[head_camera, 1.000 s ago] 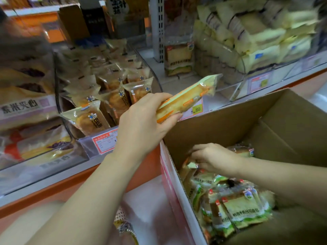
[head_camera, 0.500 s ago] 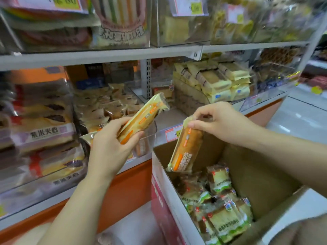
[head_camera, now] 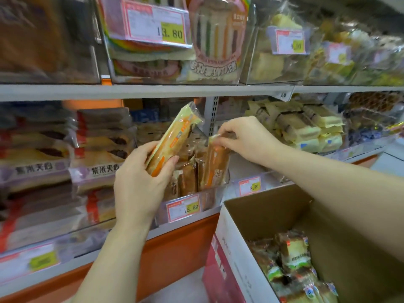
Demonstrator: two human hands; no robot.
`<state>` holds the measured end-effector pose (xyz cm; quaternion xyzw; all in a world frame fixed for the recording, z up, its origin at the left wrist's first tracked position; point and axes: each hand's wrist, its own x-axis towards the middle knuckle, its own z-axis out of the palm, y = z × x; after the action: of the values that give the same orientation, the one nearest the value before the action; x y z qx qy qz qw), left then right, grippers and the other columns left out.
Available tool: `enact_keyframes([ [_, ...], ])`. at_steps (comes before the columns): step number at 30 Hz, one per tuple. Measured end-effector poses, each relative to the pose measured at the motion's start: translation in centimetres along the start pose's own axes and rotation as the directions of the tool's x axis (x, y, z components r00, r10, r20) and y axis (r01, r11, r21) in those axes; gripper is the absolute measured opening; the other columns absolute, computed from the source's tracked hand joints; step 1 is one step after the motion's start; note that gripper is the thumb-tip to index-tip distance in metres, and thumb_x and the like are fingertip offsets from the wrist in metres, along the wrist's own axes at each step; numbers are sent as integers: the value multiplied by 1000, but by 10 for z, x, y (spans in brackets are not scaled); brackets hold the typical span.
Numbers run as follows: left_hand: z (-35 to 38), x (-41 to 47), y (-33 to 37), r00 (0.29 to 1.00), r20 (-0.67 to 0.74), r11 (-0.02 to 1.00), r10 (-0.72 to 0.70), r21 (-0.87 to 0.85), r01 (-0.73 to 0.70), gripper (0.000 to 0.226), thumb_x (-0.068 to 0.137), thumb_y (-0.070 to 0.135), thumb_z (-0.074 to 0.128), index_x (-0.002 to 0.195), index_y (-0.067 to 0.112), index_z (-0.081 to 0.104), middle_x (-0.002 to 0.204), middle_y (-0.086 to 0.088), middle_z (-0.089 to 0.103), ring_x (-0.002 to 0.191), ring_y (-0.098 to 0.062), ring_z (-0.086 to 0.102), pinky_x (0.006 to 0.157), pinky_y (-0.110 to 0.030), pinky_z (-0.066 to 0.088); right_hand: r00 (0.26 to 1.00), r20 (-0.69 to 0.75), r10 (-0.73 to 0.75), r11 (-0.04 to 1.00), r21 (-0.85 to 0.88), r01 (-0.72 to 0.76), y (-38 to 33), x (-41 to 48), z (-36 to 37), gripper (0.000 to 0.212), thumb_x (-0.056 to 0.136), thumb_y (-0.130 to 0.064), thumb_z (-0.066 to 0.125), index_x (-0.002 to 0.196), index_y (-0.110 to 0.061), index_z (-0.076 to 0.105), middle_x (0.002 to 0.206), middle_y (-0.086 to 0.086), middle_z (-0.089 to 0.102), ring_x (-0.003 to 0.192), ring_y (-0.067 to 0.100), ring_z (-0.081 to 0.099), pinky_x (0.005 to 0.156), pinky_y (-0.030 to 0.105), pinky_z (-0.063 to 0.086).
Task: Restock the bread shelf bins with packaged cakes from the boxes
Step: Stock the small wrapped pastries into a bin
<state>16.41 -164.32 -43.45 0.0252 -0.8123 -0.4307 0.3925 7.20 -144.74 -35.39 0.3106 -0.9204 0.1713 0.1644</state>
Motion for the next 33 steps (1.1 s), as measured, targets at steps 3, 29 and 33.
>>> enact_keyframes([
  [3,0,3,1,1000,-15,1000,-5,-20,5,37,83,35,71,116,20,63,101,9,63,92,-9,57,79,-27,47,1000,24,-1,998,-58,2,1,8,13,18,90,-28,63,93,-12,71,79,-7,56,75,7,52,66,20,36],
  [29,-1,1,-2,999,9,998,-43,-51,43,41,82,42,67,119,27,60,103,18,59,96,-1,56,79,-21,51,945,327,14,872,-466,149,7,-6,62,71,85,-35,67,145,-27,29,139,0,47,123,24,46,97,36,38],
  [33,-2,1,-3,999,9,998,-52,-46,53,41,82,41,69,119,26,60,102,18,59,96,-4,57,79,-24,52,931,363,38,869,-472,148,15,-13,62,69,87,-37,64,146,-28,29,146,0,39,133,22,34,107,37,28],
])
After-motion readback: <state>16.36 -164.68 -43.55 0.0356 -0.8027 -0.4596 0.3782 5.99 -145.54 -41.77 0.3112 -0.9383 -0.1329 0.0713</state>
